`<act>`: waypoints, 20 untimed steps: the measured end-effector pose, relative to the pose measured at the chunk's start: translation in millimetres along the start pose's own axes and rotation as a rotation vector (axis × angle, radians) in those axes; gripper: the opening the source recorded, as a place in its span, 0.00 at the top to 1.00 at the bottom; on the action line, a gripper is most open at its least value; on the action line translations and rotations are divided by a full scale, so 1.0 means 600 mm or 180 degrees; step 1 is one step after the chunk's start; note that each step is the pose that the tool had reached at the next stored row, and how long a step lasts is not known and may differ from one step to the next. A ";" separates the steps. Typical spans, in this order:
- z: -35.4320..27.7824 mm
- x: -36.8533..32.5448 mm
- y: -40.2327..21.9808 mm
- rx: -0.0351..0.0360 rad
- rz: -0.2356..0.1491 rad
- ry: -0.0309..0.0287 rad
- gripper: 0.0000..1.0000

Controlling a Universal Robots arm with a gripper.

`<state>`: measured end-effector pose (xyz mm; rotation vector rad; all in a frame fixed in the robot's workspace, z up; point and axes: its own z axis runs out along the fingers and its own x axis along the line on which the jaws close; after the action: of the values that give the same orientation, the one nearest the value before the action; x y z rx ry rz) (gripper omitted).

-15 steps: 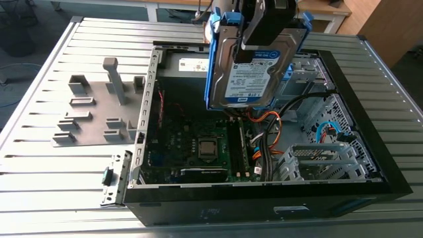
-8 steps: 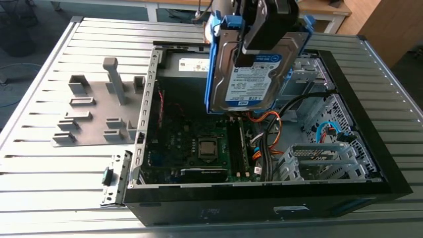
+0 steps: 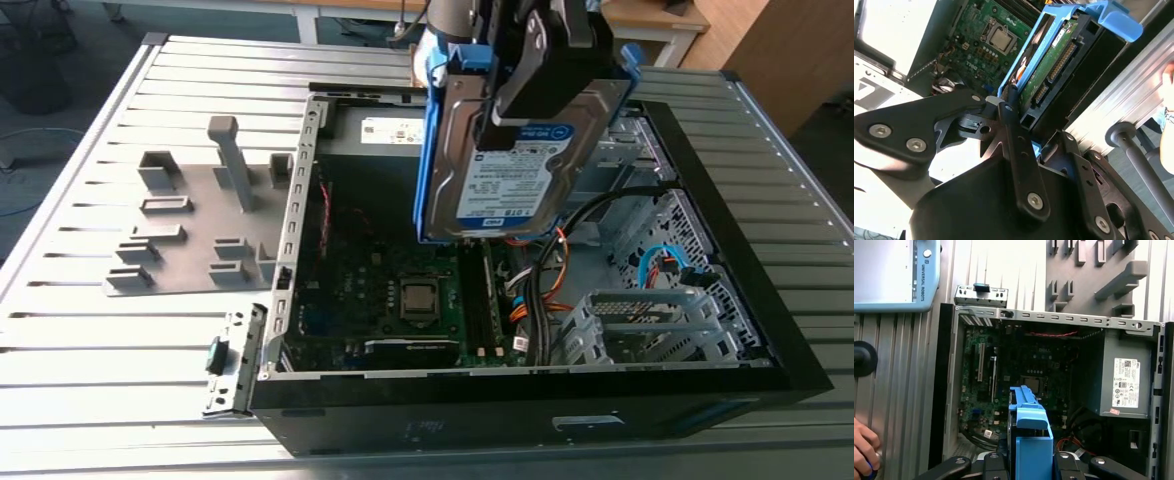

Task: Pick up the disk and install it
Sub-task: 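Pick up the disk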

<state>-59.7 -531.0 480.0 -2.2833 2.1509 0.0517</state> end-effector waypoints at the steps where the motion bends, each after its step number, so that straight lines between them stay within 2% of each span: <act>1: 0.000 0.003 0.000 0.0000 0.0000 0.0000 0.63; 17: -0.001 0.050 0.003 0.0000 0.0000 0.0001 0.63; 20: -0.001 0.055 0.003 0.0000 0.0001 0.0000 0.63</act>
<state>-59.8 -563.9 479.8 -2.2832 2.1511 0.0516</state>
